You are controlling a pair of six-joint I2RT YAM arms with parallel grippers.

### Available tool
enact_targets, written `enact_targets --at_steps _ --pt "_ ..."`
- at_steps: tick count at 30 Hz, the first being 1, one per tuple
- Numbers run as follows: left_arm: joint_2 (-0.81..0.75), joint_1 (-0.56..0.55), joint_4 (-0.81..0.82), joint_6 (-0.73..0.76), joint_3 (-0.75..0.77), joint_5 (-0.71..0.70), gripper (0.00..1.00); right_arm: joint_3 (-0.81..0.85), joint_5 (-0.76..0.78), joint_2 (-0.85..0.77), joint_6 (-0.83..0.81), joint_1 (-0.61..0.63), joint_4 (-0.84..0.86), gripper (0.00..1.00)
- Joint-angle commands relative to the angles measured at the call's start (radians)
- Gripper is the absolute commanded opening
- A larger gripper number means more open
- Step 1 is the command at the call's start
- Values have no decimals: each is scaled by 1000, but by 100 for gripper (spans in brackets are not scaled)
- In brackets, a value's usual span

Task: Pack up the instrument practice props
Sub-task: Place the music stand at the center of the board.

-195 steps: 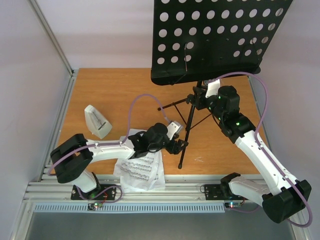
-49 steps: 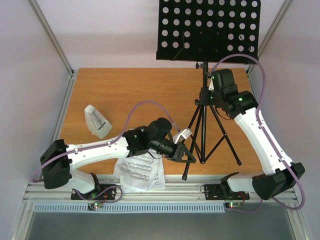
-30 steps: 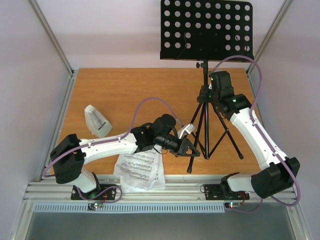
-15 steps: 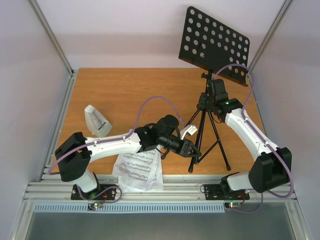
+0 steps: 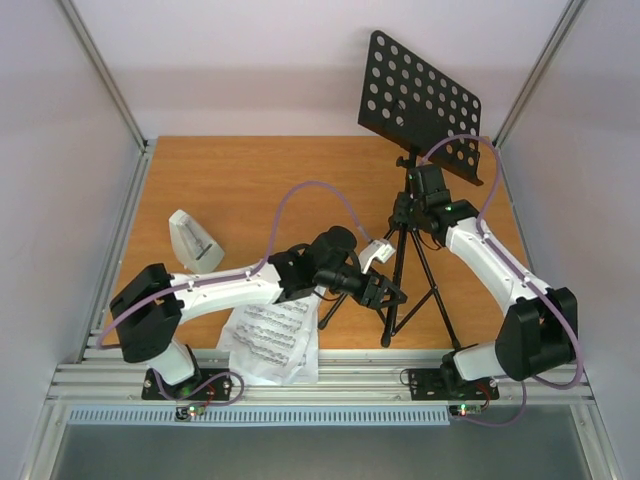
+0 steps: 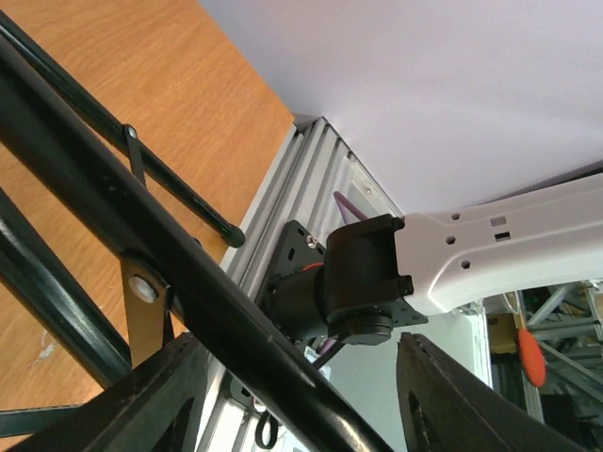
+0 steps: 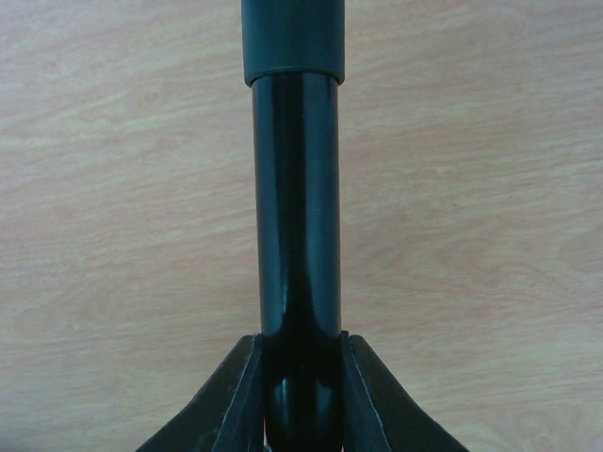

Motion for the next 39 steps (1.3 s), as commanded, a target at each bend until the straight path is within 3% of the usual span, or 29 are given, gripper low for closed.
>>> enact_targets --at_steps 1,8,14,28,39 --pt "-20 29 -63 121 1 -236 60 -24 -7 -12 -39 19 18 1" --pt "-84 30 -162 223 8 -381 74 -8 -24 54 -55 -1 48 1" --pt "-192 37 -131 265 -68 -493 81 -3 -32 115 -70 -19 78 1" --pt "-336 72 -135 243 -196 -511 85 -33 -127 210 -110 -23 157 1" --pt "-345 81 -139 211 -270 -495 85 -37 -203 286 -137 -23 188 1"
